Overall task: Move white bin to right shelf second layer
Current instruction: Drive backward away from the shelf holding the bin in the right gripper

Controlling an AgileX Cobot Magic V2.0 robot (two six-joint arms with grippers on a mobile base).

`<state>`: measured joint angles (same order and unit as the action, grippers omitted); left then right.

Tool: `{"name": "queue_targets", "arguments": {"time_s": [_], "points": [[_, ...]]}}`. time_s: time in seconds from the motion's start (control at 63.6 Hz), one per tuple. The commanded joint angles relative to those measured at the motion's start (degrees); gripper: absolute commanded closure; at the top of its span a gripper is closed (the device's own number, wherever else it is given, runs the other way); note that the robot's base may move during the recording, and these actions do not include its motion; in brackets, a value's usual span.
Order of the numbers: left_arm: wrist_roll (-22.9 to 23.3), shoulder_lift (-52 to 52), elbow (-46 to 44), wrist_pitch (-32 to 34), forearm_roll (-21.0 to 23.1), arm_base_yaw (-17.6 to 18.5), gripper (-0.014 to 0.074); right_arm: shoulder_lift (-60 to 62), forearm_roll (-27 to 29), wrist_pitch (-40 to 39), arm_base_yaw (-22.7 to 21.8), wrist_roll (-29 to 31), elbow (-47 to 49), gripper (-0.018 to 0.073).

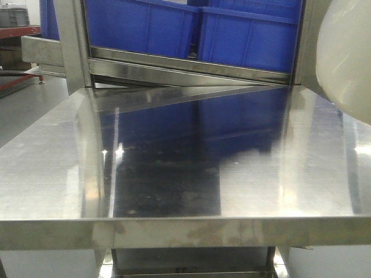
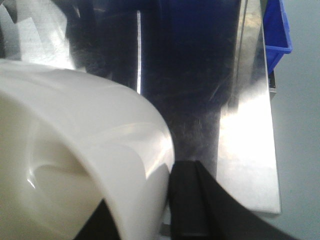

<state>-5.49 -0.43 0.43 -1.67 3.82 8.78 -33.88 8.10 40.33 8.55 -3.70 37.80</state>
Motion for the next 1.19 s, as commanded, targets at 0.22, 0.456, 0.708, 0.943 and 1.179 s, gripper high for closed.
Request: {"name": "queue_targets", "arguments": {"time_s": [0.22, 0.456, 0.708, 0.943, 1.179], "points": [[0.4, -1.0, 1.9, 5.2, 0.4, 0.2, 0.0512, 0.2, 0.6, -5.3, -0.3, 0.1, 1.8, 0.0503], [0.4, -1.0, 1.9, 5.2, 0.4, 0.2, 0.0512, 0.2, 0.6, -5.3, -0.3, 0.1, 1.8, 0.0503], [0.4, -1.0, 1.9, 5.2, 0.4, 0.2, 0.0512, 0.2, 0.6, -5.3, -0.3, 0.1, 1.8, 0.0503], [0.4, -1.0, 1.9, 5.2, 0.4, 0.2, 0.0512, 0.2, 0.6, -5.3, -0.3, 0.1, 1.8, 0.0503], [0.4, -1.0, 1.9, 5.2, 0.4, 0.2, 0.0512, 0.2, 0.6, -5.3, -0.3, 0.1, 1.8, 0.0503]]}}
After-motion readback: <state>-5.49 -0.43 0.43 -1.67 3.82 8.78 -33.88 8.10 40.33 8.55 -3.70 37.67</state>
